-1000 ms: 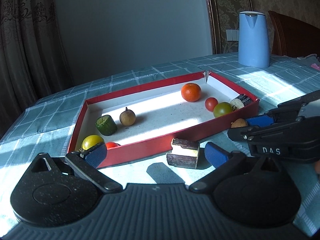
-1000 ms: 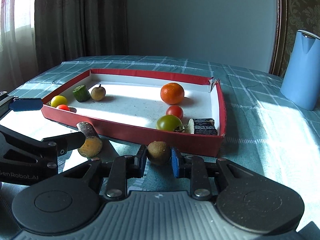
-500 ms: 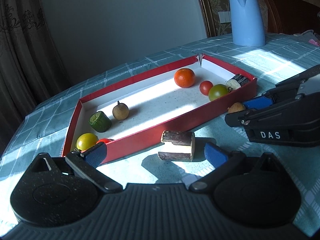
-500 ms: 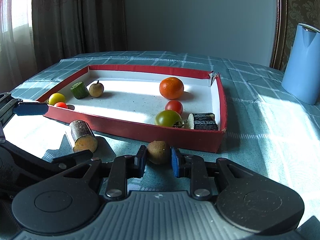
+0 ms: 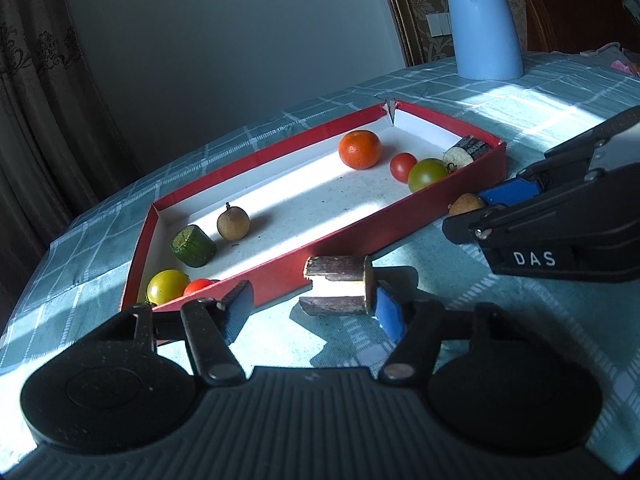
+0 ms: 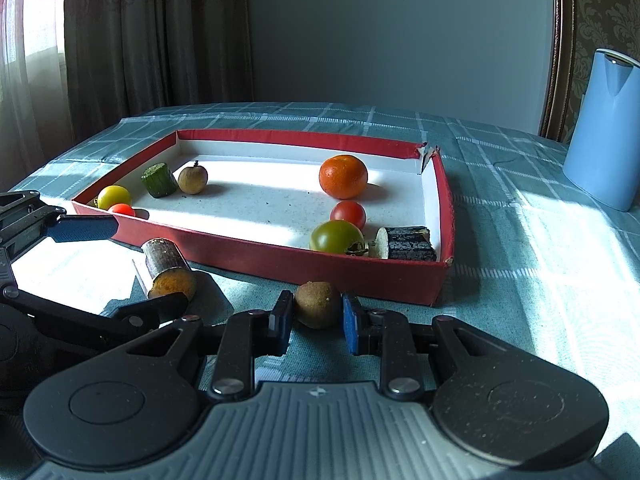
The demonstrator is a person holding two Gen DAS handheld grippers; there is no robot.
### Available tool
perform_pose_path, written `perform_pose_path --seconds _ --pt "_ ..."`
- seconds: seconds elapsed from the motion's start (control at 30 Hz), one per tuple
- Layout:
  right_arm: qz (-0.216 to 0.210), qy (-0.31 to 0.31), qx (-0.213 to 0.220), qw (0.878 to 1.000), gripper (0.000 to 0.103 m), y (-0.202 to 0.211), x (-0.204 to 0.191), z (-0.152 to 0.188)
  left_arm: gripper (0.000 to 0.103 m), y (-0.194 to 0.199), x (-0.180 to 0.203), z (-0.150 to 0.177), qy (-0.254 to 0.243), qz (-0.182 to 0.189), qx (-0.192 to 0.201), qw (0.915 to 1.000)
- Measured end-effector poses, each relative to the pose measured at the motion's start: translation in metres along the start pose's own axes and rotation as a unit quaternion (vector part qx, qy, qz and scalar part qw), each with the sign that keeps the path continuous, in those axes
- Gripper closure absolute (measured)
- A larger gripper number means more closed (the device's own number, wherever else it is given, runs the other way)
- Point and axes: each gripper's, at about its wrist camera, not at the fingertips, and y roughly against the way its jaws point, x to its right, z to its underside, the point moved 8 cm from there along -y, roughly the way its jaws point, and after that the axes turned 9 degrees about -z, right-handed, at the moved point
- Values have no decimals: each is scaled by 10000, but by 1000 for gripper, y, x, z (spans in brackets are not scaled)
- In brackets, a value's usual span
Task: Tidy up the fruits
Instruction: 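Grasp the light wooden cylinder with the left tool while the right tool grasps the brown round fruit, then lower both held items into the tray and open both tools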
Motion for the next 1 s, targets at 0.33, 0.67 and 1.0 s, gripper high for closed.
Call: perform_pose_path --seconds 0.33,0.67,1.0 --pt "-7 57 59 10000 77 3 -2 -2 67 2 3 0 -36 68 12 10000" --pt "-213 188 621 9977 77 24 -12 -13 69 27 -3 -7 64 -137 424 9990" --pt "31 197 665 9976 77 0 -3 -57 69 3 -51 -40 831 -743 437 9928"
